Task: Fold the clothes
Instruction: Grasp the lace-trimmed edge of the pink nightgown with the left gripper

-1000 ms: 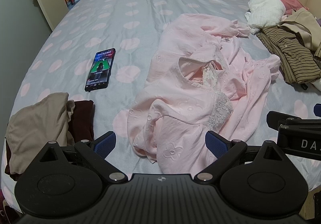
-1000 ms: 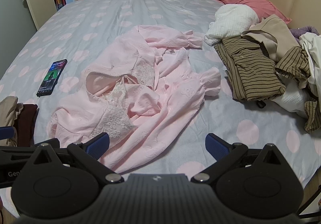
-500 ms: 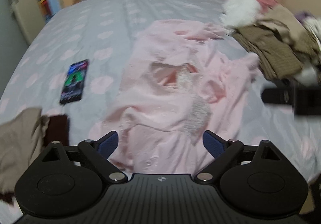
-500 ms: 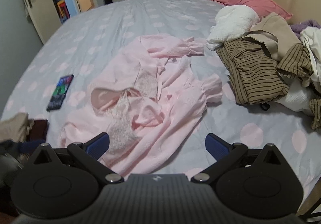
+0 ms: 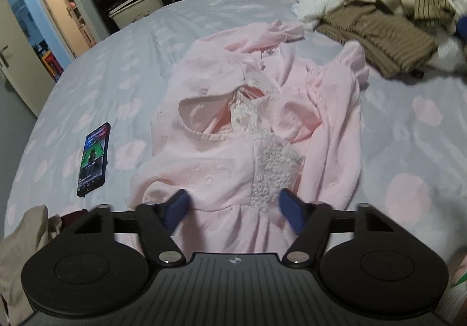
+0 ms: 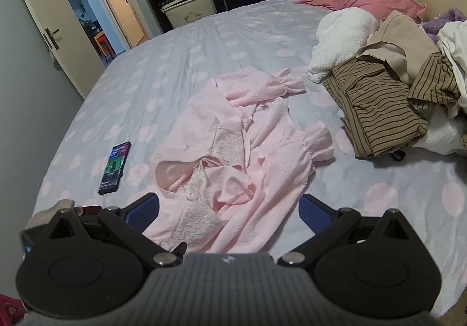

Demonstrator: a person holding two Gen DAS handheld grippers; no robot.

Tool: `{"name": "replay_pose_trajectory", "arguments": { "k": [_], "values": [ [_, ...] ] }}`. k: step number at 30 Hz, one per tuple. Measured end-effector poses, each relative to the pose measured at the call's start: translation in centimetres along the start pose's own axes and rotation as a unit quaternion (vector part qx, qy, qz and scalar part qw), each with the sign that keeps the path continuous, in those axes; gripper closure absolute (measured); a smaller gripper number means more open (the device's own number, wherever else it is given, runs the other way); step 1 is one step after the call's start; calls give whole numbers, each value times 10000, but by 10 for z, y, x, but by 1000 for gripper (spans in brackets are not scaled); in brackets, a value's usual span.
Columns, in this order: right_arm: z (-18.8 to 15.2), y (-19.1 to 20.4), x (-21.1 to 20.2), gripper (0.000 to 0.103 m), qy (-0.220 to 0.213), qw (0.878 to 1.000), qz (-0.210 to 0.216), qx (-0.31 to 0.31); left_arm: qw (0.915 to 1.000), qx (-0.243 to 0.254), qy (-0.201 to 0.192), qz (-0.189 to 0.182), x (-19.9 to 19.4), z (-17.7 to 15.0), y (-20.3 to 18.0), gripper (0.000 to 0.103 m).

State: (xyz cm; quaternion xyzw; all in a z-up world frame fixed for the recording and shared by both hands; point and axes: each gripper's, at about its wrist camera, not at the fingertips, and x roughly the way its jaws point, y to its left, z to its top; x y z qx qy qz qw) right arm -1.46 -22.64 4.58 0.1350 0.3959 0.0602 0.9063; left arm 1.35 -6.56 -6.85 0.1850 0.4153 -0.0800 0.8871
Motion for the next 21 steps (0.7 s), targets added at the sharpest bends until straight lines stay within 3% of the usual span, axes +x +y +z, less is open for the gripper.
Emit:
{"name": "replay_pose_trajectory", "arguments": {
  "k": [4, 6, 7, 8, 9, 21],
  "values": [
    [2, -5, -2, 0, 1, 10000, 63, 56, 9995, 311, 13, 70, 11, -4, -8, 47],
    [4, -7, -3, 0, 3, 9999, 76, 105, 9990, 427, 73, 97, 16, -5, -11, 54],
    [4, -9, -3, 0, 5, 9999, 81, 135, 9985, 525, 118, 108, 17, -6, -13, 65],
    [5, -11, -3, 0, 8, 9998, 89, 166, 9978, 615, 199, 147, 19, -5, -15, 84],
    [6, -12, -4, 0, -3, 9998, 108, 182, 9974, 639, 286, 195, 20, -4, -15, 91],
    [10, -29, -11, 0, -182, 9986, 379, 308, 9976, -294, -475, -405, -39, 27, 42, 97]
  ]
}}
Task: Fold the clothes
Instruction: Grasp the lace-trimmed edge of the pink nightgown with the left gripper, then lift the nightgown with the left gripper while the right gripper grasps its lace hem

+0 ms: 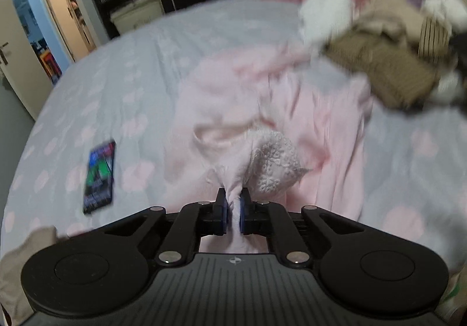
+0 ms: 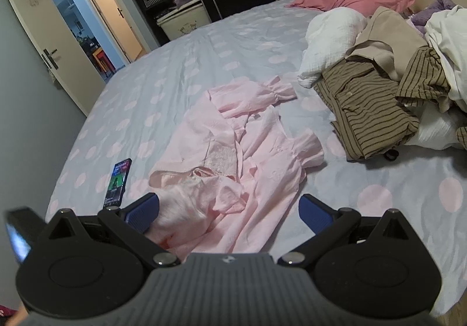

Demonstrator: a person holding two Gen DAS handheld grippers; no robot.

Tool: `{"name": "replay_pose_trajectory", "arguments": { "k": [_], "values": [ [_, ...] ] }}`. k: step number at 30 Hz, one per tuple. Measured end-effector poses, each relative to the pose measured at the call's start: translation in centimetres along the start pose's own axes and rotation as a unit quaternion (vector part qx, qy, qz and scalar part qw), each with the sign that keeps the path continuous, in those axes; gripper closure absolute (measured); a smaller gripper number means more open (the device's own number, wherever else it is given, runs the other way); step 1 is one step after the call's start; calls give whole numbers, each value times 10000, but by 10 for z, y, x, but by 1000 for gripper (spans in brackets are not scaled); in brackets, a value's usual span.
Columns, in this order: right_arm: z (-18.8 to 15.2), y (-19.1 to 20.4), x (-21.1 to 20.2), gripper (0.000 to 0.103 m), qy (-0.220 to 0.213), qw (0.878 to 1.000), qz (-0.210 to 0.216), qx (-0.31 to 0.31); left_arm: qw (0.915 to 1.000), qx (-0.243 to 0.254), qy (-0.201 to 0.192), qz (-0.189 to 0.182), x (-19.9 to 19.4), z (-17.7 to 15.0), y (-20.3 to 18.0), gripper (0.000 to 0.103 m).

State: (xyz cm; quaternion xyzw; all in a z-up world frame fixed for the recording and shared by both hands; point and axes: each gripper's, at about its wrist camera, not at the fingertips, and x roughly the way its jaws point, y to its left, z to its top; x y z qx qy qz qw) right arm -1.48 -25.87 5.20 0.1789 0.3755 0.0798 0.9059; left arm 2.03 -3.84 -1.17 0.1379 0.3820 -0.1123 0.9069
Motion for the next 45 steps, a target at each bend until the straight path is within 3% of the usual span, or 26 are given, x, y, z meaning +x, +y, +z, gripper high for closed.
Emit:
{"name": "replay_pose_trajectory", "arguments": {
  "k": [6, 23, 36, 45],
  "values": [
    [3, -6, -3, 0, -58, 9999, 155, 4, 9982, -402, -350, -281, -30, 16, 23, 98],
    [-7, 21, 20, 1, 237, 9968, 390, -659, 9909, -540, -701, -1012, -95, -8, 59, 98],
    [-13, 45, 53, 1, 403, 9906, 375, -1253, 9842, -929, -1084, -1052, -136, -20, 110, 98],
    [-23, 68, 66, 1, 413, 9797, 487, -1900, 9818, -1118, -1103, -1071, -151, -31, 135, 98]
  ]
}}
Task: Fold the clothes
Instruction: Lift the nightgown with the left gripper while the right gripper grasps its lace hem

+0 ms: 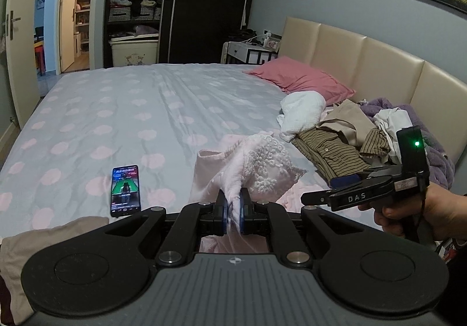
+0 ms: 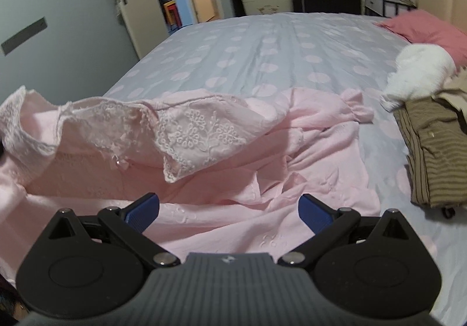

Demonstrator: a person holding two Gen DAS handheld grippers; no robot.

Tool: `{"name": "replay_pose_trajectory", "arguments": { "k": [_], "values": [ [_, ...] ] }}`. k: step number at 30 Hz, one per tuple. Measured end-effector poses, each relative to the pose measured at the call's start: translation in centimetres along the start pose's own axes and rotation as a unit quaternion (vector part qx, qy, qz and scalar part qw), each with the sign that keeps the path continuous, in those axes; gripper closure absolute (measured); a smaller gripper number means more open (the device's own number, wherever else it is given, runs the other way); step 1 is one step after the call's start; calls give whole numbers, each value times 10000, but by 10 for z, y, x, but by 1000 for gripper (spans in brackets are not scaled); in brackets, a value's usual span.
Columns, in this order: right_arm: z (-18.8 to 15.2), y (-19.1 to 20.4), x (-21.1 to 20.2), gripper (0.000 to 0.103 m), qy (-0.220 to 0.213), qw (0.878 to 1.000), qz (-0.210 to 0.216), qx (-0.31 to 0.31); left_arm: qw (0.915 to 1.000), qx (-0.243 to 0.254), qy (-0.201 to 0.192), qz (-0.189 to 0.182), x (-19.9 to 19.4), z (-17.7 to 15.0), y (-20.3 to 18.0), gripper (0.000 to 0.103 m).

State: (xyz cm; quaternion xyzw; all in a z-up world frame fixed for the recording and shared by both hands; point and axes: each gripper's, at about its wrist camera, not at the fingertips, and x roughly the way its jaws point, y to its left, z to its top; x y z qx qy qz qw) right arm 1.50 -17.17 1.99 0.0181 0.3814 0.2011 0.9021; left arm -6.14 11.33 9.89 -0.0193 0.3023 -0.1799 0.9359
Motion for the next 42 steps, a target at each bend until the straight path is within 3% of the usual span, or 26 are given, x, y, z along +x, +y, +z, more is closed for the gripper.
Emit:
{"name": "replay_pose_trajectory", "arguments": {
  "k": [9, 11, 13, 16, 23, 32, 33, 35, 37, 38, 42],
  "values": [
    [5, 17, 14, 2, -159, 9973, 68, -711, 10000, -89, -20, -9, -11, -7, 13, 98],
    [6, 22, 15, 15, -321, 9926, 114, -1161, 9999, -110, -33, -12, -14, -7, 16, 98],
    [2, 30, 17, 22, -562, 9819, 105, -1805, 9999, -134, -45, -11, -16, -9, 19, 98],
    [-6, 38, 21, 21, -1035, 9568, 50, -2717, 9998, -169, -56, -16, -18, -10, 22, 98],
    [-28, 43, 48, 21, -1176, 8978, -234, -4237, 9997, -225, -103, -46, -23, -12, 26, 98],
    [-31, 59, 78, 24, -1619, 8720, -669, -4571, 9996, -224, -124, -121, -24, -12, 28, 98],
    [-30, 61, 82, 29, -1617, 8705, -741, -4589, 9996, -222, -128, -122, -24, -12, 28, 98],
    [-22, 68, 90, 58, -1451, 8743, -920, -4539, 9996, -227, -136, -117, -24, -12, 28, 98],
    [-10, 68, 92, 68, -1218, 8870, -904, -4360, 9996, -239, -147, -102, -25, -12, 29, 97],
    [-7, 66, 90, 77, -1168, 8896, -896, -4324, 9995, -253, -154, -88, -25, -12, 29, 97],
    [8, 57, 74, 95, -1168, 8986, -866, -4140, 9994, -305, -174, -22, -26, -12, 31, 97]
  ]
}}
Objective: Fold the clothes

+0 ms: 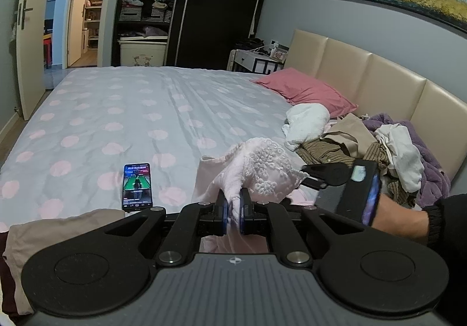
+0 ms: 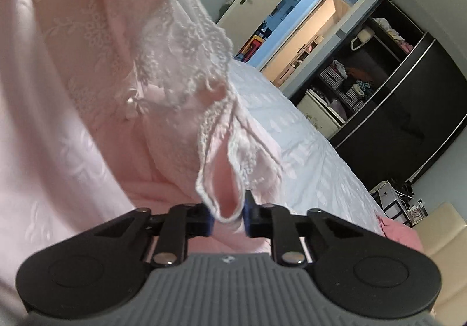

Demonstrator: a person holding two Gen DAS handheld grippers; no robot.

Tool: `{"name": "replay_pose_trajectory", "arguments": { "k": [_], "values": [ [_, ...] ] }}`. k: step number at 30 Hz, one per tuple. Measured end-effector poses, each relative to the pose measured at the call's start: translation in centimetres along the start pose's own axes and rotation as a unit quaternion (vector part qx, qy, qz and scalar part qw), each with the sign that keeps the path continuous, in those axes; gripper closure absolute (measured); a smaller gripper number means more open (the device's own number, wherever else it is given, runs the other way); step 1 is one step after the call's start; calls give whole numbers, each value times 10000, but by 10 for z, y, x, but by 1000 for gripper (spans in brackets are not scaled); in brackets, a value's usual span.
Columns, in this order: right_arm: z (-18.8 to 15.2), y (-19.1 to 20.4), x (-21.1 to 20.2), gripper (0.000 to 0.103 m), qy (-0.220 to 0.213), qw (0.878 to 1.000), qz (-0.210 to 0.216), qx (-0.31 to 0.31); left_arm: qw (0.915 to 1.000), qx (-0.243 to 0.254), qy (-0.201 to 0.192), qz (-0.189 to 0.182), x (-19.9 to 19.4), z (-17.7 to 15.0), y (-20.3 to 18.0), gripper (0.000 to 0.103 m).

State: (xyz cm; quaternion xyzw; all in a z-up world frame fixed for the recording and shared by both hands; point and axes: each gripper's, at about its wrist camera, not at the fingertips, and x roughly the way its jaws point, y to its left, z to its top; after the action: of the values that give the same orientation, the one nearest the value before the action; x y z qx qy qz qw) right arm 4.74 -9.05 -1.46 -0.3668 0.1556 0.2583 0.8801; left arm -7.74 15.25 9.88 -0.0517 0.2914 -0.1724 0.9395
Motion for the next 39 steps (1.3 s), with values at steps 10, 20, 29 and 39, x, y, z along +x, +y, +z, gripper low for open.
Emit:
{"name": "replay_pose_trajectory", "arguments": {
  "k": [10, 20, 29, 39],
  "values": [
    [23, -87, -62, 98, -586, 9892, -246, 1320, 9996, -39, -151, 230, -2, 7, 5, 97],
    [50, -138, -157, 98, -1248, 9637, -268, 2344, 9986, 497, -190, -54, 11, 8, -26, 96],
    [12, -131, -132, 98, 163, 9268, 940, 3633, 9935, 952, 630, 50, 54, -17, -35, 86],
    [-53, -122, -36, 98, 1415, 7840, 1660, 5811, 9823, 1246, 1182, 744, 66, -42, -28, 77]
  ]
}}
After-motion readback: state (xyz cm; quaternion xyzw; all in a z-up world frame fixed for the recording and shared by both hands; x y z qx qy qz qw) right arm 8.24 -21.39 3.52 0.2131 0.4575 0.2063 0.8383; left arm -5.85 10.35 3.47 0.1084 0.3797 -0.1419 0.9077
